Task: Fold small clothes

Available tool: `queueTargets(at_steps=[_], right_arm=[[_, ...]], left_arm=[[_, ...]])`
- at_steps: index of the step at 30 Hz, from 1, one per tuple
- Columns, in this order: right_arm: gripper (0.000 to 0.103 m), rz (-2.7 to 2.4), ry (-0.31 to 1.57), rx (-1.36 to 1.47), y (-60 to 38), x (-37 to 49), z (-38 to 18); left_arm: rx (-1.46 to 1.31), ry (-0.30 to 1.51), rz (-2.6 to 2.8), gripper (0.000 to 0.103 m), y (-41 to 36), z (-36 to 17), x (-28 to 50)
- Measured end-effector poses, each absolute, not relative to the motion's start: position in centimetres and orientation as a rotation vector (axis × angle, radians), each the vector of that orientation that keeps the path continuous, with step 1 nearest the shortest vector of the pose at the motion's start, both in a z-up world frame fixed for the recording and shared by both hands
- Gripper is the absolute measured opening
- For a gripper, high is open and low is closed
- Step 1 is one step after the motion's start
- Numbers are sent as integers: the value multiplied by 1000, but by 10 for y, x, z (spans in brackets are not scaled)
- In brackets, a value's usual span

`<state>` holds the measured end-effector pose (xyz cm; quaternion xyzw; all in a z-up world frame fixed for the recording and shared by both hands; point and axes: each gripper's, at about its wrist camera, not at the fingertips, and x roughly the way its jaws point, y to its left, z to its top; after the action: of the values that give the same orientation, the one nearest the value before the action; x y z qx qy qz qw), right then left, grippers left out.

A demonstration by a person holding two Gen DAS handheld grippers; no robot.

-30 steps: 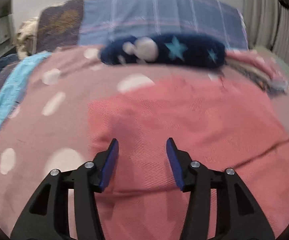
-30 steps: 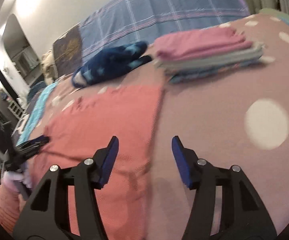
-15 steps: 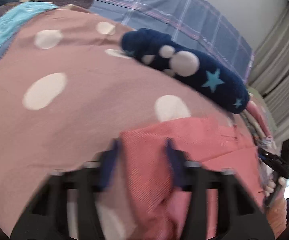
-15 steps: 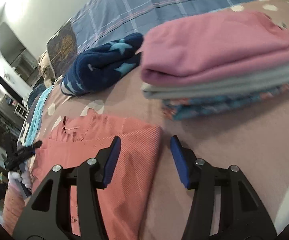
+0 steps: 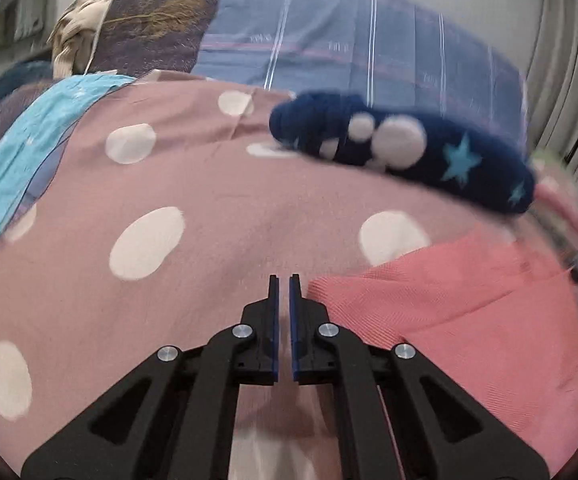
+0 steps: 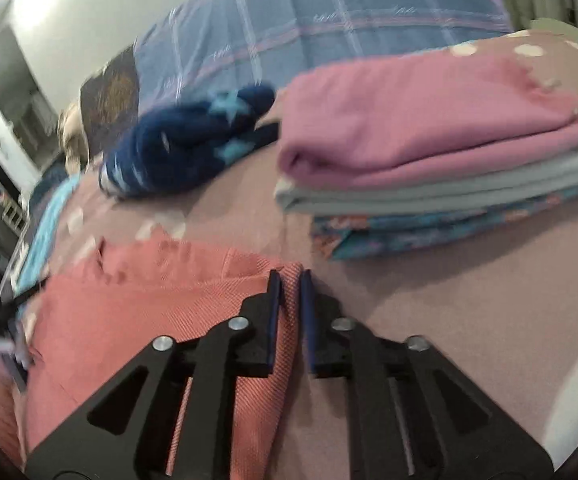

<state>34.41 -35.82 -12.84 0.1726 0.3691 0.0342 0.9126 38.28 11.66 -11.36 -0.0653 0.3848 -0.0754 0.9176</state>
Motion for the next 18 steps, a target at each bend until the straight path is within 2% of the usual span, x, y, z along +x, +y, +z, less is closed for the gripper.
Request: queueTargets(at_steps=[1,4,7,8,9,10,11,13,15,18], right_arm=[[23,61,745,348,-360,338,-123],[25,82,711,309,-356,306,-107],[37,133,678,284,-347,258,-96],[49,148,662,268,-343,233,-94],[58,150,651,253,-338,219,-91],[76,144,636,238,-336,200,-89],[91,125,607,215,-333,173,-85],[101,81,535,183,-326,131,-78],[101,15,460,182,-322,98,-72],[101,-16,445,285,-327,62,-69]], left_arm=[[-146,780,-162,20,119,-106,372],[-177,747,-244,33,120,-86,328],[-178,745,-345,46,105,-77,275],[-174,751,-363,49,100,-78,258],[-166,755,-371,58,96,-79,242],[-151,750,-362,70,89,-80,220],[-133,729,-339,76,84,-80,198],[-109,672,-285,96,77,-77,166],[-93,642,-226,99,70,-76,142],[-66,614,-163,99,65,-75,116]])
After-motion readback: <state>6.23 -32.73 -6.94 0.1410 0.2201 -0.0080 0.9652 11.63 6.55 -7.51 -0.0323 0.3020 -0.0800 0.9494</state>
